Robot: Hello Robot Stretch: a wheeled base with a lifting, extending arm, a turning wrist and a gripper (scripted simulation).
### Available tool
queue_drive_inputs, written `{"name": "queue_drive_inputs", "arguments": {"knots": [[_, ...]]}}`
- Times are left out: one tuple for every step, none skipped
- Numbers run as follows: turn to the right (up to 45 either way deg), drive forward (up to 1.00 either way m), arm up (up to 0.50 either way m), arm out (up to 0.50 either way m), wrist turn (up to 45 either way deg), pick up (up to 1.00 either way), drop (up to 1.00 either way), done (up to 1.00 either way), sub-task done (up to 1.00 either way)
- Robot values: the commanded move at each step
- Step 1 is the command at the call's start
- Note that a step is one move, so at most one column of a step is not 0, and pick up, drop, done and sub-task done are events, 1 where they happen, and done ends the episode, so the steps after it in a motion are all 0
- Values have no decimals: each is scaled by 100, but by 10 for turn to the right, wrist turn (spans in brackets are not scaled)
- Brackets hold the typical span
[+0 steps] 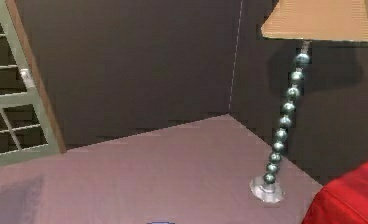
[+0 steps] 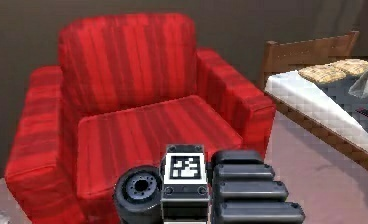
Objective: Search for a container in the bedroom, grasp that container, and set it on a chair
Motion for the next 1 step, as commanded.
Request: {"name": "queue_drive_inputs", "arguments": {"knots": [[-120, 0, 0, 0, 0, 0, 0, 0, 0]]}}
